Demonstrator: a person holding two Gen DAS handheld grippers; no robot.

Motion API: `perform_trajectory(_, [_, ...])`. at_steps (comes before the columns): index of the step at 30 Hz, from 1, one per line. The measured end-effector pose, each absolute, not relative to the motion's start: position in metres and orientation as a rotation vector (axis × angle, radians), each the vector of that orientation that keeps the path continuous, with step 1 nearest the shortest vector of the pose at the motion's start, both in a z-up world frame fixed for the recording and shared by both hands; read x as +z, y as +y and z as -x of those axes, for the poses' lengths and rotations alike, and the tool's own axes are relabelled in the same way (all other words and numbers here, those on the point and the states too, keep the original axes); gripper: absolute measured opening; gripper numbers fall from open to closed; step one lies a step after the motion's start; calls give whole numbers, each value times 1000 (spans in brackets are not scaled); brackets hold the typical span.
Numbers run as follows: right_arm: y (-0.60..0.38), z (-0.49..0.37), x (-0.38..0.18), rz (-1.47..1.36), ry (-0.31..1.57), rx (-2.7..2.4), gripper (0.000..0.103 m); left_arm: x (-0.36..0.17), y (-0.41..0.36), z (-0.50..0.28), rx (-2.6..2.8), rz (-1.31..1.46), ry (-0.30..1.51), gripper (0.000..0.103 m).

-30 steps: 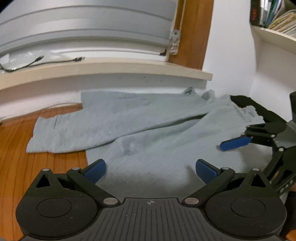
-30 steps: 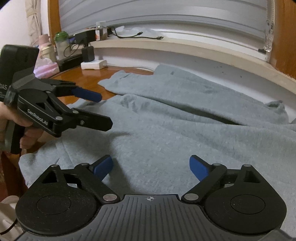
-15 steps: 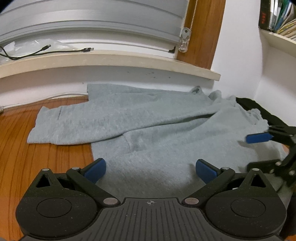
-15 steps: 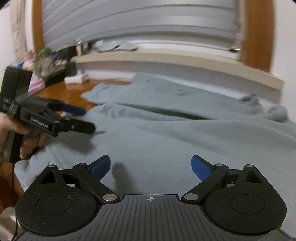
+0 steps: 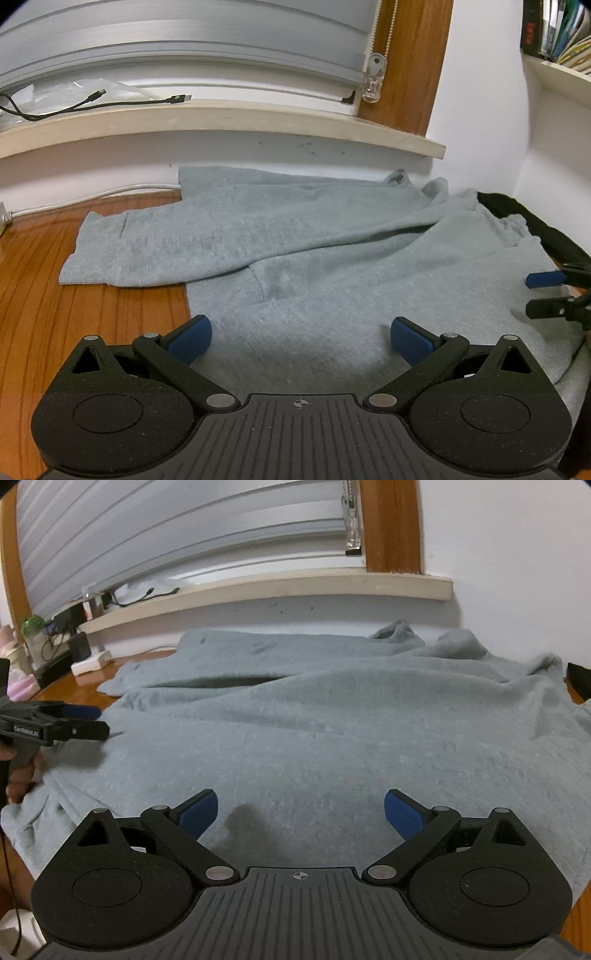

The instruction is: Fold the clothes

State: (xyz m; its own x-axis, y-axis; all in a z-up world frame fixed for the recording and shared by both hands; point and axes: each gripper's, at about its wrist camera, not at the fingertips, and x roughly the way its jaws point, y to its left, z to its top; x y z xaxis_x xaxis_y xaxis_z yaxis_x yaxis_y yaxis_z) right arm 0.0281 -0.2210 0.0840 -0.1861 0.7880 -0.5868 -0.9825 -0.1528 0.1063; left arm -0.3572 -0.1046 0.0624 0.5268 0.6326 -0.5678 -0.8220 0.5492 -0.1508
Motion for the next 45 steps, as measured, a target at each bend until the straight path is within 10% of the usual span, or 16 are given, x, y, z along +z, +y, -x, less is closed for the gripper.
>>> perform_trajectory(18, [-198, 67, 92, 597, 467, 1913, 93, 62, -104, 363, 904, 453, 459, 103])
perform_trajectory(45, [-210, 165, 86, 727, 417, 2180, 47, 66, -100, 394, 936, 561, 293, 103])
